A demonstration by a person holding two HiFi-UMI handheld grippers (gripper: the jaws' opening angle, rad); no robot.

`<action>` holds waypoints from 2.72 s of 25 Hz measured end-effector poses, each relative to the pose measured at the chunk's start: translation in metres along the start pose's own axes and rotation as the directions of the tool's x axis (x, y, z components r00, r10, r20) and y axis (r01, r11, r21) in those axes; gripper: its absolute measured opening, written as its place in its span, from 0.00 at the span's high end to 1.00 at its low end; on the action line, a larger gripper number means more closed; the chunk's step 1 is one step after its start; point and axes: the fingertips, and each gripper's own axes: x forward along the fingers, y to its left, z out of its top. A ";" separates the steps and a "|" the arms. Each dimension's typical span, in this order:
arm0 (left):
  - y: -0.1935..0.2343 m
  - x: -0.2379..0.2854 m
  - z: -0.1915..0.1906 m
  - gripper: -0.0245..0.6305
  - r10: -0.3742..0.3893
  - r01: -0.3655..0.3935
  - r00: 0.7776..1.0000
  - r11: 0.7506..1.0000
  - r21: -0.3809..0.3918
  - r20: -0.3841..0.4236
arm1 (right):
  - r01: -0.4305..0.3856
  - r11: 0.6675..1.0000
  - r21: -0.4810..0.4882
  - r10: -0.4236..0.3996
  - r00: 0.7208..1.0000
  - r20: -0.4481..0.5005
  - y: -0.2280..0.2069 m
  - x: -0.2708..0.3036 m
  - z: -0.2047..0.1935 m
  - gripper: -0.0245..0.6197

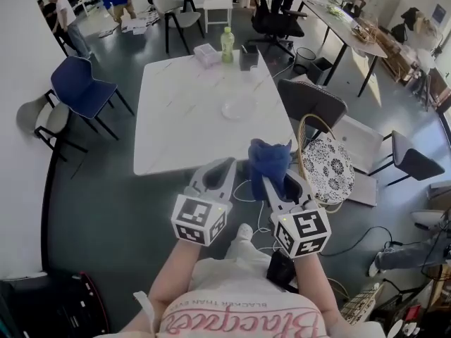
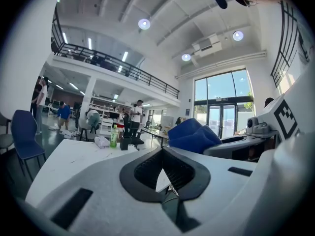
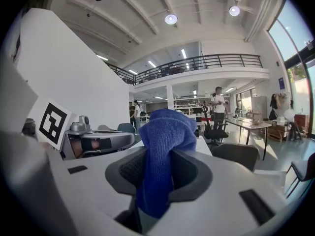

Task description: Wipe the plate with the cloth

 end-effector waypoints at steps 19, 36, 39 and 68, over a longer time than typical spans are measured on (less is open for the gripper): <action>0.035 0.116 0.002 0.96 0.101 -0.102 0.995 0.994 -0.028 -0.022 | -0.059 0.998 0.002 0.059 0.998 -0.035 -0.106 0.084 0.013 0.82; 0.116 0.190 -0.010 0.96 0.042 -0.058 0.990 0.991 -0.120 -0.137 | -0.046 0.992 0.121 0.053 0.997 -0.051 -0.143 0.169 0.021 0.82; 0.135 0.209 -0.021 0.96 -0.011 -0.026 0.984 0.980 -0.198 -0.180 | -0.036 0.990 0.133 0.046 0.997 -0.069 -0.149 0.196 0.020 0.82; 0.257 0.297 -0.143 0.65 -0.031 -0.129 0.864 0.951 -0.280 -0.502 | -0.062 0.992 0.110 0.088 0.963 -0.255 -0.184 0.325 -0.001 0.81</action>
